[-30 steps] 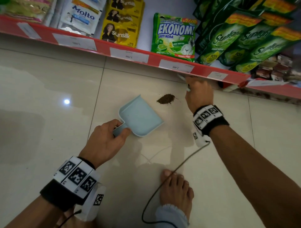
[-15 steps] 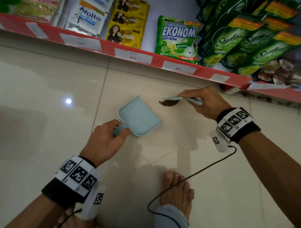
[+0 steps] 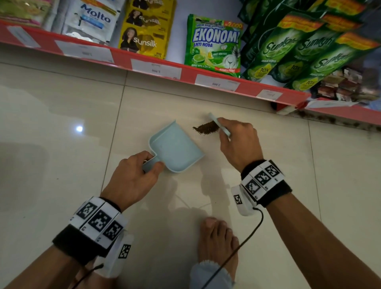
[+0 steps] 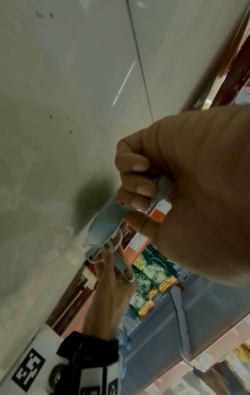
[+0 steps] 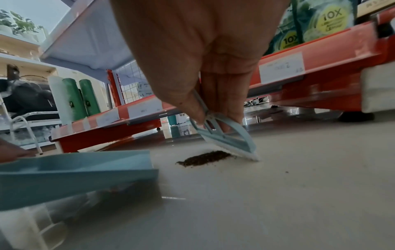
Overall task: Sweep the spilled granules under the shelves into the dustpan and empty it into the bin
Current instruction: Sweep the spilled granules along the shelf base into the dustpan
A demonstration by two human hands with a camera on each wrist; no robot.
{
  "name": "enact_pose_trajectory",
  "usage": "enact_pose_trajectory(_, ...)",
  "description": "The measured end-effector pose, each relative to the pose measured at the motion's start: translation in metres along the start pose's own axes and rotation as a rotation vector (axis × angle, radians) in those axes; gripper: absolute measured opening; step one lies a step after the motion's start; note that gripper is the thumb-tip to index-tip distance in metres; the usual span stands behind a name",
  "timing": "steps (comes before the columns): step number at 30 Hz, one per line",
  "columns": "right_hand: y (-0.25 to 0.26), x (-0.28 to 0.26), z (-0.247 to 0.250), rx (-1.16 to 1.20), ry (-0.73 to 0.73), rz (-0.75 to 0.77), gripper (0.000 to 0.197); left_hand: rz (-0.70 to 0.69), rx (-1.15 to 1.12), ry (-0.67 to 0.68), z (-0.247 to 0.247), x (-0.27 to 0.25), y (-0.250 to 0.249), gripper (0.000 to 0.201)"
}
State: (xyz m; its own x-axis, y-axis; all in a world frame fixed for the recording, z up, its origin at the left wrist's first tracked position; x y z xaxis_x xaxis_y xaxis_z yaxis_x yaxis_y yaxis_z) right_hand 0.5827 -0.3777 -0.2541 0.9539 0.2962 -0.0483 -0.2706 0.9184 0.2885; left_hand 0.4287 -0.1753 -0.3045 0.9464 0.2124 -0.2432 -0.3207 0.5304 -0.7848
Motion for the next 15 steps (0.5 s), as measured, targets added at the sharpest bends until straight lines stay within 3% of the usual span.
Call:
enact_pose_trajectory(4,-0.008,0.009,0.018,0.097,-0.141,-0.006,0.027,-0.013,-0.014,0.009,-0.007,0.005,-0.005,0.022)
enact_pose_trajectory(10,-0.033,0.022,0.034,-0.15,-0.276,-0.143,0.015,-0.02,-0.002,0.016,-0.021,0.018,-0.012,0.024)
enact_pose_trajectory(15,-0.025,0.013,0.013,-0.111,-0.128,-0.012,0.024,-0.025,0.022,0.016,-0.028,0.024,-0.021,0.022)
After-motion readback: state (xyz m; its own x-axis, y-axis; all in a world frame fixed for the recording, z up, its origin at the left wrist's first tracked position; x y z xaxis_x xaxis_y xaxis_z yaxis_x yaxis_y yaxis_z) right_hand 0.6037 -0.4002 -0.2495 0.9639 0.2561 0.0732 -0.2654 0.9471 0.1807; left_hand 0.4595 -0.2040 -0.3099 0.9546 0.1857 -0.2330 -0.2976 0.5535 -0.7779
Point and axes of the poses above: each hand's wrist, its own x-axis towards the middle knuckle, its own z-axis out of the back of the hand, y = z × x, the point moved 6 cm from there along x, towards the middle knuckle, and after that the axes turned 12 degrees about -z, right-handed, at the moved point
